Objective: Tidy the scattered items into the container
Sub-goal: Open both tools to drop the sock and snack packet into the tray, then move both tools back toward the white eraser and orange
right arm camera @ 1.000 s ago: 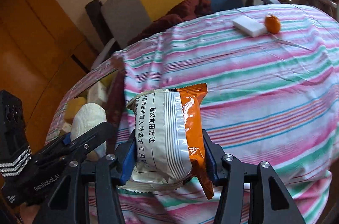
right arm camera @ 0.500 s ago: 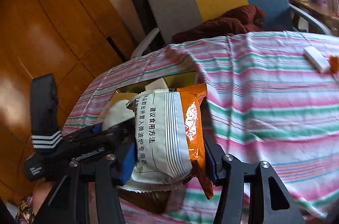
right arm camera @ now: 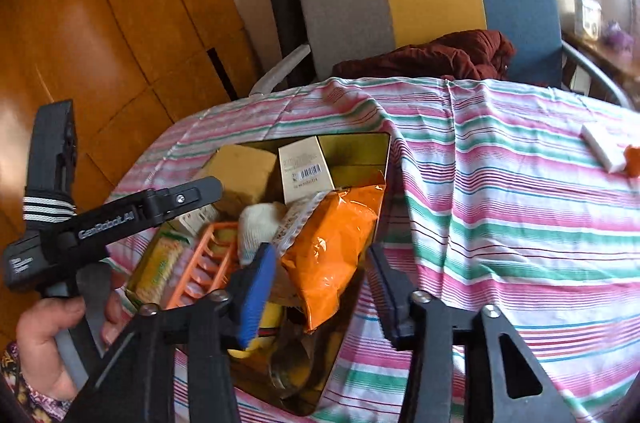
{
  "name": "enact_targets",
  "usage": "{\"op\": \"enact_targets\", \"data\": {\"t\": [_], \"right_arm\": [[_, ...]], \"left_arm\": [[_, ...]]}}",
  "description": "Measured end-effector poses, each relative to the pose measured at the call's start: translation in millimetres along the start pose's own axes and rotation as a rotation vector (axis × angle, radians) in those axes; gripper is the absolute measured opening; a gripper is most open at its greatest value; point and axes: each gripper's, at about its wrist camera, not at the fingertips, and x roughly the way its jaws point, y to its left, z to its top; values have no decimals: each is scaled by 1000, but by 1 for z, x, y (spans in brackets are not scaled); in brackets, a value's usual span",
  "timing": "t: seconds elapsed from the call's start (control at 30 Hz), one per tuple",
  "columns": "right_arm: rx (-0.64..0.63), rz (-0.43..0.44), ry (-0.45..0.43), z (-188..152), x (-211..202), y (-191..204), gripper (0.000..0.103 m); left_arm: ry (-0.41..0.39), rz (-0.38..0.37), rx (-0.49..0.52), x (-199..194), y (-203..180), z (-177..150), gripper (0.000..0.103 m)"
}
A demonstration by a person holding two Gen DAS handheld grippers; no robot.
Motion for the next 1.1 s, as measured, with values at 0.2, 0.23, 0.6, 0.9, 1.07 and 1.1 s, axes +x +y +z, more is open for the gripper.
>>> {"op": "enact_targets", "data": {"t": [0.2, 0.23, 0.6, 0.9, 1.07, 1.1], "right_arm": [[-73, 11, 34, 5, 23, 13, 29], [-89, 1, 43, 6, 30, 16, 28], [-34, 53, 37, 4, 27, -10, 29], [184, -56, -42, -24, -25, -94, 49], [288, -123, -24, -39, -32, -144, 49], [302, -132, -22, -42, -34, -151, 49]], "left_arm": [[-1, 81, 72, -2, -4, -18, 80], [3, 83, 74, -1, -4, -20, 80], [-45, 30, 77, -16, -21, -26, 80], [-18, -115, 149, -6, -90, -38, 82], [38, -156, 270, 10, -150, -52, 82], [55, -164, 293, 16, -163, -54, 82]]}}
